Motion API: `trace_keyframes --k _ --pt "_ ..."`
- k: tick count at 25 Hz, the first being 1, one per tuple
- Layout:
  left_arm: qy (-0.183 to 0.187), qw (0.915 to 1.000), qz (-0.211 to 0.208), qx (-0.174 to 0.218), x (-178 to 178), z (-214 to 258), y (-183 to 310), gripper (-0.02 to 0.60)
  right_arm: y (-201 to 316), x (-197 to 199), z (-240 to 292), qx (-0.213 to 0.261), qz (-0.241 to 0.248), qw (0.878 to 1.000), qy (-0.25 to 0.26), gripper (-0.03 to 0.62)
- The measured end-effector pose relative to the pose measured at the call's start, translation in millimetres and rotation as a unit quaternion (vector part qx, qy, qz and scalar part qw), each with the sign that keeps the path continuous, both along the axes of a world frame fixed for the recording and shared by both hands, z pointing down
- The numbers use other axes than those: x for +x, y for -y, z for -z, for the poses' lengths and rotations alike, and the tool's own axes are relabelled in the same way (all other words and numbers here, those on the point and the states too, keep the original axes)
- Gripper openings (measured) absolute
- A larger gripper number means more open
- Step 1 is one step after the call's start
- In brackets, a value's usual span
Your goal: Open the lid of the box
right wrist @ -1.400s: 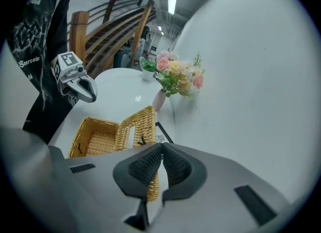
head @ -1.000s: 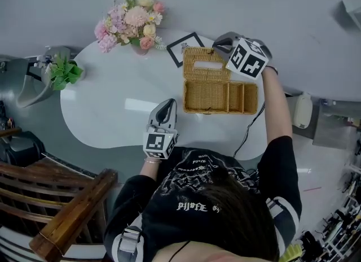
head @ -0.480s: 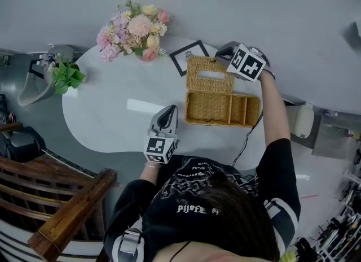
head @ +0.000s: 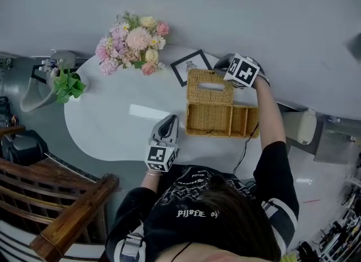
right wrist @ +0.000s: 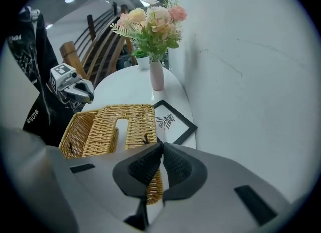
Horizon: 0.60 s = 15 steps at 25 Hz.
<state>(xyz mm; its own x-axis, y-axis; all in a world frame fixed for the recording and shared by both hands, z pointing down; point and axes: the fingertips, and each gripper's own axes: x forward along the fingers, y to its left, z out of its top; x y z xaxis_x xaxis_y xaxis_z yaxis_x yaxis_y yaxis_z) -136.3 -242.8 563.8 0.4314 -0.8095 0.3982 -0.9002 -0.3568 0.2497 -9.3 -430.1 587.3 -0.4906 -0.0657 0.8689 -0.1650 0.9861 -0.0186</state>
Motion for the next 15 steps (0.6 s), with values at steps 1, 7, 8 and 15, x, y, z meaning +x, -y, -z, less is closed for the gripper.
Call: trace_keyframes --k 1,7,8,15 --pt "0.0 1.0 0.0 -0.004 -1 -2 0 0.027 0 -1 -4 -0.006 0.002 1.0 -0.001 0.037" --pt "-0.001 0.9997 0.009 -0.024 -5 -12 -1 0.028 -2 -1 -25 -0.043 0.0 0.999 -0.008 0.037" --pt "-0.001 0.9996 0.012 -0.027 -7 -13 -2 0.027 -3 -1 -29 -0.049 -0.001 0.999 -0.011 0.037" --pt "0.004 0.9991 0.035 -0.024 -23 -15 5 0.028 -6 -1 -45 -0.088 -0.023 0.996 -0.021 0.04"
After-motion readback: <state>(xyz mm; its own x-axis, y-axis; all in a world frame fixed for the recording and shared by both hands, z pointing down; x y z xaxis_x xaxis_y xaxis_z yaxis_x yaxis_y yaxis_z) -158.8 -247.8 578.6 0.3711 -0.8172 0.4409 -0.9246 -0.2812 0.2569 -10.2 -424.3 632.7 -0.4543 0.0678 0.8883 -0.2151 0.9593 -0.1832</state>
